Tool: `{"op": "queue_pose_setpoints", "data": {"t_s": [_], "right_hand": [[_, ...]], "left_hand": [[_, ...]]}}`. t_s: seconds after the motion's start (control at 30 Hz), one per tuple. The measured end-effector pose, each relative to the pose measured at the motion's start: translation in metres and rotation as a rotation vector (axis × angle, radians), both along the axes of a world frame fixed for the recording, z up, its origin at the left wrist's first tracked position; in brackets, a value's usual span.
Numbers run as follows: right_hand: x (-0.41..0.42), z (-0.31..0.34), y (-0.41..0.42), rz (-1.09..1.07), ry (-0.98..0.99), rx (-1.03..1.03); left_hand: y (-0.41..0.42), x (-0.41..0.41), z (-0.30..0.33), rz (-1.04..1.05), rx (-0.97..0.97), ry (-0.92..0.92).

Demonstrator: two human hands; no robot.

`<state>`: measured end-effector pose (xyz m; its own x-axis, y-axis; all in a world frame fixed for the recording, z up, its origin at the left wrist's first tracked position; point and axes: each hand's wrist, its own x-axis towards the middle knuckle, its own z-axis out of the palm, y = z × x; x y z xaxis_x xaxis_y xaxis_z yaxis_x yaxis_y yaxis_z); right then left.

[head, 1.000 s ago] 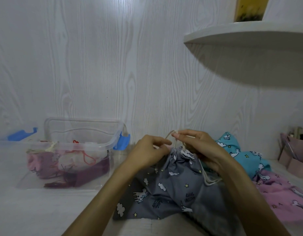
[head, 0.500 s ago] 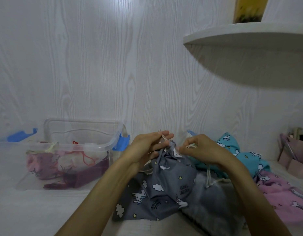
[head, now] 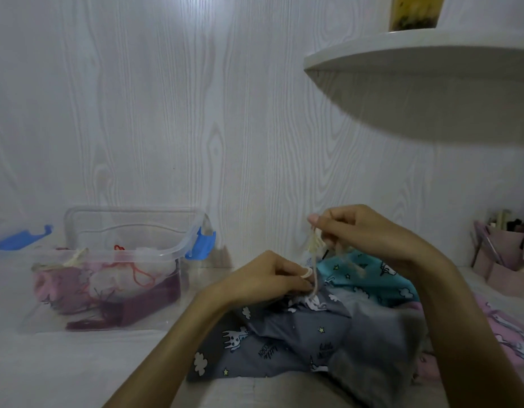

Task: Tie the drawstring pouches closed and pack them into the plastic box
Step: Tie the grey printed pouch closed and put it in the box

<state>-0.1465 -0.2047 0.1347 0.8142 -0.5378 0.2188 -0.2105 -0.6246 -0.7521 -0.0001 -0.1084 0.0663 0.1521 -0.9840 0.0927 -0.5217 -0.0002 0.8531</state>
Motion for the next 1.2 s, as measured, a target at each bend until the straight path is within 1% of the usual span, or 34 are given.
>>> {"op": "queue_pose_setpoints", "data": {"t_s": [0.07, 0.13, 0.2, 0.23, 0.3, 0.33, 0.37, 0.43, 0.5, 0.63, 0.7, 0.77, 0.8, 0.87, 0.93, 0.97, 1.0, 1.03, 1.07, 1.1, 1.13, 1.17, 1.2], "right_hand": [[0.007, -0.001, 0.008, 0.048, -0.092, -0.09], [0.017, -0.005, 0.015, 0.152, -0.067, -0.207], [0.024, -0.009, 0.02, 0.255, -0.04, -0.257], [0.026, -0.009, 0.02, 0.25, -0.077, -0.238], [0.025, -0.012, 0.011, 0.135, -0.151, -0.201], [0.023, -0.014, 0.003, 0.085, -0.124, -0.227], [0.021, -0.017, -0.005, 0.079, -0.042, -0.276], [0.017, -0.025, -0.016, 0.142, 0.146, -0.343], [0.017, -0.029, -0.017, 0.137, 0.207, -0.371], [0.02, -0.029, -0.019, 0.0, 0.125, -0.413], [0.017, -0.025, -0.018, 0.008, 0.063, -0.329], [0.012, -0.019, -0.013, 0.049, -0.012, -0.189], [0.01, -0.016, -0.01, 0.053, -0.069, -0.13], [0.008, -0.013, -0.004, 0.023, -0.217, -0.075], [0.006, -0.01, -0.003, -0.08, -0.366, -0.097], [0.004, -0.008, -0.005, -0.179, -0.397, -0.162], [0.0, -0.006, -0.008, -0.3, -0.367, -0.269], [-0.005, -0.003, -0.013, -0.416, -0.26, -0.377], [-0.01, -0.001, -0.016, -0.487, -0.11, -0.433], [-0.013, -0.001, -0.018, -0.504, 0.032, -0.428], [-0.014, -0.002, -0.019, -0.473, 0.125, -0.393], [-0.013, -0.004, -0.018, -0.41, 0.149, -0.359], [-0.011, -0.004, -0.017, -0.326, 0.129, -0.34]], "left_hand": [[0.0, -0.009, -0.002, -0.033, -0.026, -0.016], [0.0, -0.012, -0.003, -0.004, -0.073, 0.0], [-0.001, -0.011, -0.001, 0.044, -0.082, 0.02], [-0.001, -0.009, 0.0, 0.069, -0.077, 0.059], [0.002, -0.007, 0.005, 0.109, -0.056, 0.191], [0.003, -0.005, 0.007, 0.118, -0.045, 0.242], [0.004, -0.003, 0.009, 0.115, -0.031, 0.271], [0.005, -0.002, 0.013, 0.099, -0.02, 0.323], [0.007, -0.002, 0.016, 0.106, -0.013, 0.35], [0.01, 0.002, 0.019, 0.191, -0.008, 0.33], [0.01, 0.006, 0.019, 0.221, -0.018, 0.415], [0.012, 0.007, 0.02, 0.208, -0.017, 0.5], [0.013, 0.006, 0.022, 0.196, -0.016, 0.525], [0.015, 0.005, 0.025, 0.183, -0.026, 0.558], [0.016, 0.006, 0.027, 0.199, -0.043, 0.566], [0.016, 0.007, 0.027, 0.217, -0.056, 0.567], [0.016, 0.009, 0.027, 0.236, -0.071, 0.569], [0.016, 0.012, 0.027, 0.249, -0.084, 0.574], [0.016, 0.014, 0.027, 0.253, -0.092, 0.58], [0.016, 0.015, 0.027, 0.25, -0.096, 0.579], [0.016, 0.015, 0.026, 0.245, -0.095, 0.573], [0.016, 0.015, 0.026, 0.242, -0.093, 0.562], [0.016, 0.014, 0.025, 0.24, -0.087, 0.551]]}}
